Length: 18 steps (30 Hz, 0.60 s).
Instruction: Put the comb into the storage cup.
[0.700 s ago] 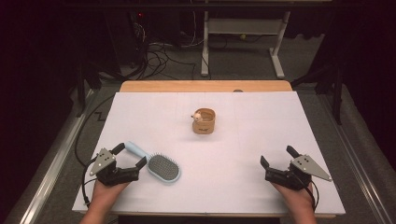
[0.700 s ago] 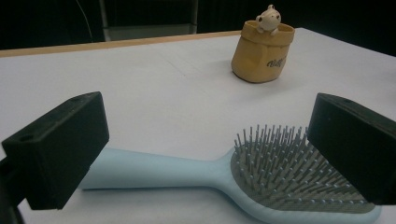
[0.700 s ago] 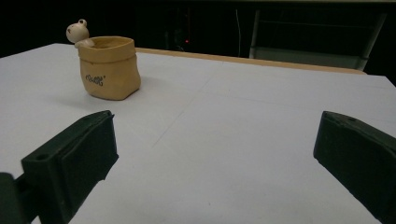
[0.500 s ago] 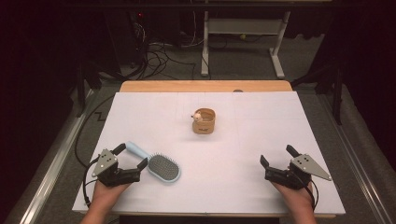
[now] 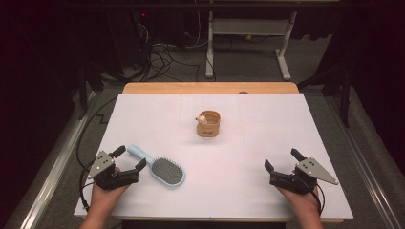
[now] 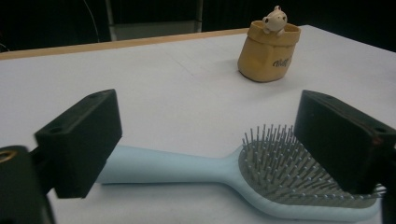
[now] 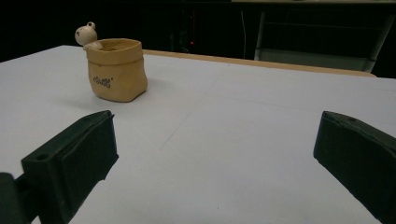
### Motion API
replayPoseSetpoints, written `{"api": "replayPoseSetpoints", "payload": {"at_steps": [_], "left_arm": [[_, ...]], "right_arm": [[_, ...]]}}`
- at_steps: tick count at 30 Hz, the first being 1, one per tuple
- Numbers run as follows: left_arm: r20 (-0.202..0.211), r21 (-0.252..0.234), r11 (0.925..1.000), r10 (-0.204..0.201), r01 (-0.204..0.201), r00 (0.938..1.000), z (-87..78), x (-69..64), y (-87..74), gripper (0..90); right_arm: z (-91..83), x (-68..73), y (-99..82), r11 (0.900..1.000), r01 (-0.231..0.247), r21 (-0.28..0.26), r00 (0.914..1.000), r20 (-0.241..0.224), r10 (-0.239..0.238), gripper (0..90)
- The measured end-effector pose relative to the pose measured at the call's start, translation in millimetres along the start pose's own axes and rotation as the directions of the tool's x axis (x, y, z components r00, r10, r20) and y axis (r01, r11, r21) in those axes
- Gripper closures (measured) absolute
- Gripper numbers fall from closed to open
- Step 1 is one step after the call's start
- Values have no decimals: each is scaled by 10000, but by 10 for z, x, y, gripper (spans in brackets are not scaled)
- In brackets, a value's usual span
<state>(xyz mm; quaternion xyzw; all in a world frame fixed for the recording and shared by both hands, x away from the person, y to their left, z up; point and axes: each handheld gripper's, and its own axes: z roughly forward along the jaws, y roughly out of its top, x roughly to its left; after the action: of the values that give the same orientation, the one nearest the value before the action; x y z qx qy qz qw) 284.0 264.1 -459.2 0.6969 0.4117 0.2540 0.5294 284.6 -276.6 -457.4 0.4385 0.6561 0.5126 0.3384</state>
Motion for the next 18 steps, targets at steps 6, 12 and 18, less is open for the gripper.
{"api": "replayPoseSetpoints", "payload": {"at_steps": [6, 12, 18], "left_arm": [[196, 37, 10000, 76, -77, 9998, -21, 5, 8, 266], [211, 655, 9976, -219, 204, 9995, -23, 36, 5, 508], [173, 1048, 9945, -77, 59, 9998, 6, 30, 7, 782]], "right_arm": [[2, -13, -4, 10000, -83, 1, 10000, 30, 83, 2], [-7, 2, -1, 10000, -56, -20, 10000, 32, 56, 2], [0, -1, -4, 10000, -80, -2, 10000, 12, 80, 2]]}}
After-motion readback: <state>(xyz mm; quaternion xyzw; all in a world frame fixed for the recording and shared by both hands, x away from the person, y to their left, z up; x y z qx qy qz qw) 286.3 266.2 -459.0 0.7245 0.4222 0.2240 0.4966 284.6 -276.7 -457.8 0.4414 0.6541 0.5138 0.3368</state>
